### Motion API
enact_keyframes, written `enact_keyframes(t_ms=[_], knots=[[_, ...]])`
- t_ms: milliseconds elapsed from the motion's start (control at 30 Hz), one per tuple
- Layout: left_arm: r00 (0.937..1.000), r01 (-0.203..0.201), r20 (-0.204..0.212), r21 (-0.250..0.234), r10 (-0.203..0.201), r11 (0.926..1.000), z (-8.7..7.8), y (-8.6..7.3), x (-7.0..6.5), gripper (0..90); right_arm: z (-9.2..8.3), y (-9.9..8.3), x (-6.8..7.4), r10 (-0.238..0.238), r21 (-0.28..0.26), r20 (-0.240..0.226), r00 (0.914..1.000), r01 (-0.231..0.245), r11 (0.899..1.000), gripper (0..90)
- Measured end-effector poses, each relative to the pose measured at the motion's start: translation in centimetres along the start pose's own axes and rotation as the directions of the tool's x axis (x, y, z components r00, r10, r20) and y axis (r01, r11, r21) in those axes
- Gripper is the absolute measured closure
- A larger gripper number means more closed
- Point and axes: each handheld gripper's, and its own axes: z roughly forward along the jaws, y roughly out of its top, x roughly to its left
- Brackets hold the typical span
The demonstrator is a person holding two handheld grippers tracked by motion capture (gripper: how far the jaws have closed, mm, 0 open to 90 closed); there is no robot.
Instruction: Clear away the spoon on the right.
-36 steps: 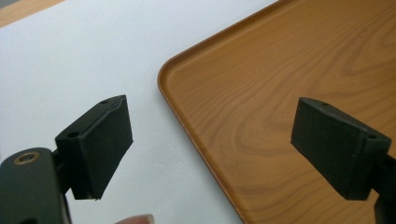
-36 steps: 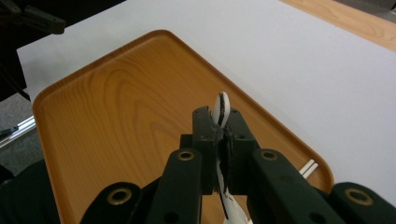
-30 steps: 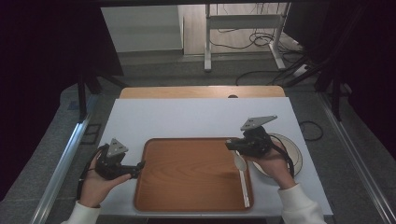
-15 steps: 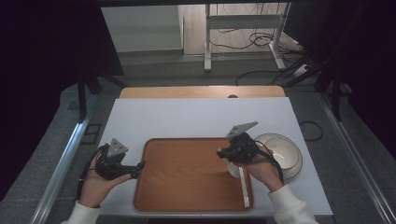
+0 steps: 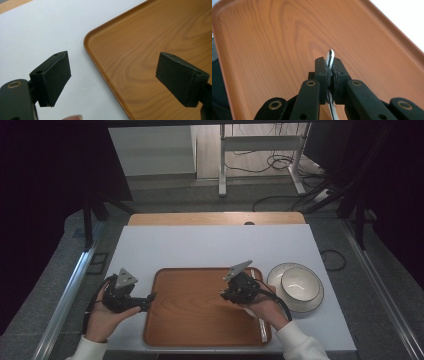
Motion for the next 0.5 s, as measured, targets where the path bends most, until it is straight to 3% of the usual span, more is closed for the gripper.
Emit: enact_keyframes(t_ms=[500], knots=[[1.0,0.0,0.0,-0.001,0.0,1.0,0.0,0.0,0.0,12.3,3.3,0.0,1.0,-0.036,0.109,0.0,0.9994,0.036,0.993,83.9]])
